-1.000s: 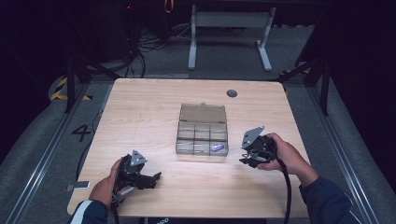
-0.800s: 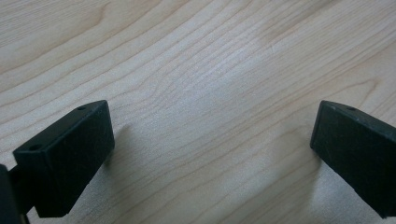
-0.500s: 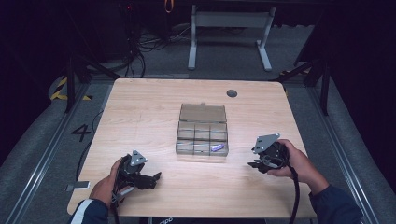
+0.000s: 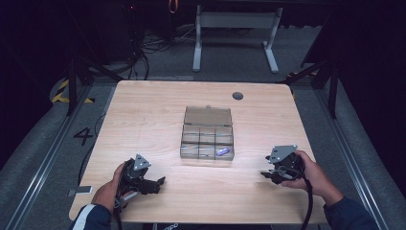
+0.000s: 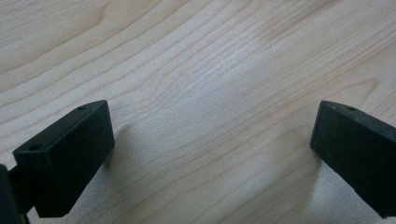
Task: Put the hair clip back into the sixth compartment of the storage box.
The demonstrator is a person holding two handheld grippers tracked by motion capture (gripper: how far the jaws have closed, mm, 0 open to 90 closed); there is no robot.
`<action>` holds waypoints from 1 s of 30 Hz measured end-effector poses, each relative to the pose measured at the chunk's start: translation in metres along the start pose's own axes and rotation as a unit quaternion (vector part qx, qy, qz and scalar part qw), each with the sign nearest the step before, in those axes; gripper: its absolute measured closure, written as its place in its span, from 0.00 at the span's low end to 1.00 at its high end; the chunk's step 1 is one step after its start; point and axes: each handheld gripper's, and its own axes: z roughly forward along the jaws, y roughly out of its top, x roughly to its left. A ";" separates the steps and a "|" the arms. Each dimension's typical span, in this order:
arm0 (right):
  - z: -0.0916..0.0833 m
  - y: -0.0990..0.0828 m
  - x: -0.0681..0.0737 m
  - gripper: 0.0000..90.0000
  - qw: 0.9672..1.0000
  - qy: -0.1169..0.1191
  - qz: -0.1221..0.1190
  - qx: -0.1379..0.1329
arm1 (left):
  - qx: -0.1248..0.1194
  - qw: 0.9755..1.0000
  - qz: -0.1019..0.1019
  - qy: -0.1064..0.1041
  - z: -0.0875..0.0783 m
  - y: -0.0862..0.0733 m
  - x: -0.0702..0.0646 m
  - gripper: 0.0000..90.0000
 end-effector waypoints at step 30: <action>-0.002 -0.113 -0.002 0.24 0.975 -0.014 0.179 -0.133 | 0.000 1.000 0.000 0.000 0.000 0.000 0.000 0.00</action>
